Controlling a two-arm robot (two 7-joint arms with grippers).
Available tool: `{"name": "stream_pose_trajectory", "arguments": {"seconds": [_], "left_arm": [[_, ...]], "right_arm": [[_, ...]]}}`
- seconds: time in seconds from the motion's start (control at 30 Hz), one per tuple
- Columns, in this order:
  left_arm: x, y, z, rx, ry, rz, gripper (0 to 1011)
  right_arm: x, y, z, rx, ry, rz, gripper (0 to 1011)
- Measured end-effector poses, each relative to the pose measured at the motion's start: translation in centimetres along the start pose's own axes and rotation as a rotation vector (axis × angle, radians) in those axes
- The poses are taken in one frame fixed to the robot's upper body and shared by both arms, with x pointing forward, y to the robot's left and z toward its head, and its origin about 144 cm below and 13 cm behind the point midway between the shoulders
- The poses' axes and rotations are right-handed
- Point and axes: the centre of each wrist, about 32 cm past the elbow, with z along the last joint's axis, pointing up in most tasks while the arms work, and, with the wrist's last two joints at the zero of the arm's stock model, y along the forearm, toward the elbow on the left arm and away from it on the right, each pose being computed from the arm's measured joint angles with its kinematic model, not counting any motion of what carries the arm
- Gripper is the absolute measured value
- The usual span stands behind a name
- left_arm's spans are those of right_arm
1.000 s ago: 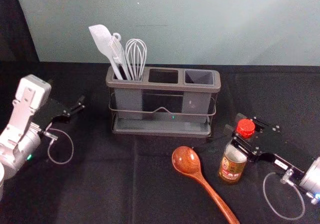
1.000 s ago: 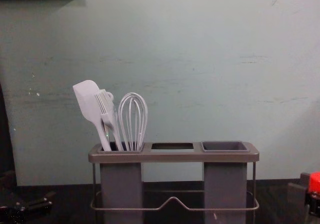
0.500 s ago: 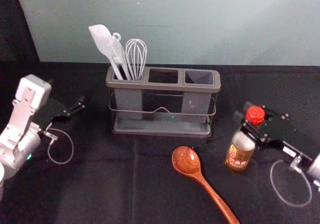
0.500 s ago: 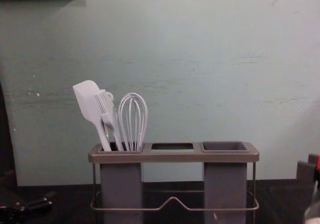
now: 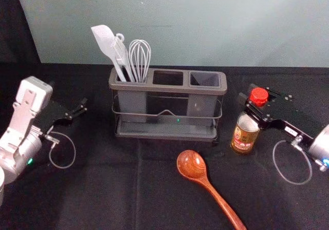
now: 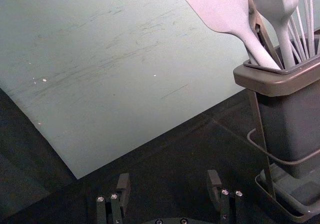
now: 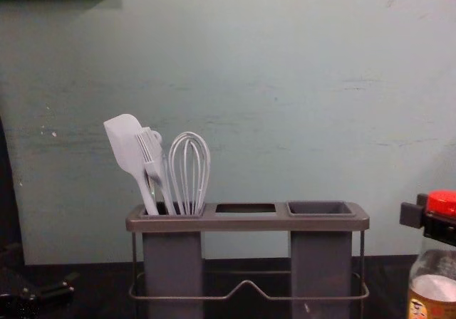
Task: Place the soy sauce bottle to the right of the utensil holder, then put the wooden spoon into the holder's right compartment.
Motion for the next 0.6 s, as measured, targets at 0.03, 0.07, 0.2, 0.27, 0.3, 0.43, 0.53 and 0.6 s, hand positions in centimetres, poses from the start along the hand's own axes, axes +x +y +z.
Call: {"name": "stream_pose_trajectory", "arguments": {"seconds": [0.03,0.07,0.2,0.27,0.3,0.43,0.53,0.6], "left_arm": [[0.0,0.0,0.0,0.0,0.0,0.0,1005],[0.0,0.0,0.0,0.0,0.0,0.0,1005],[0.0,0.0,0.0,0.0,0.0,0.0,1005],[0.0,0.0,0.0,0.0,0.0,0.0,1005],[0.0,0.0,0.0,0.0,0.0,0.0,1005],[0.0,0.0,0.0,0.0,0.0,0.0,1005],[0.0,0.0,0.0,0.0,0.0,0.0,1005],[0.0,0.0,0.0,0.0,0.0,0.0,1005]], "right_arm": [[0.1,0.2,0.0,0.002,-0.004,0.002,382],[0.3,0.5,-0.1,0.004,-0.008,0.004,382],[0.9,1.3,-0.3,0.013,-0.016,0.005,383],[1.0,1.5,-0.4,0.018,-0.016,0.001,382],[1.1,1.6,-0.4,0.021,-0.016,-0.001,382],[1.7,2.1,-0.7,0.037,-0.009,-0.018,382],[1.8,2.3,-1.0,0.044,-0.003,-0.027,382],[1.9,2.5,-1.1,0.048,0.0,-0.031,382]]}}
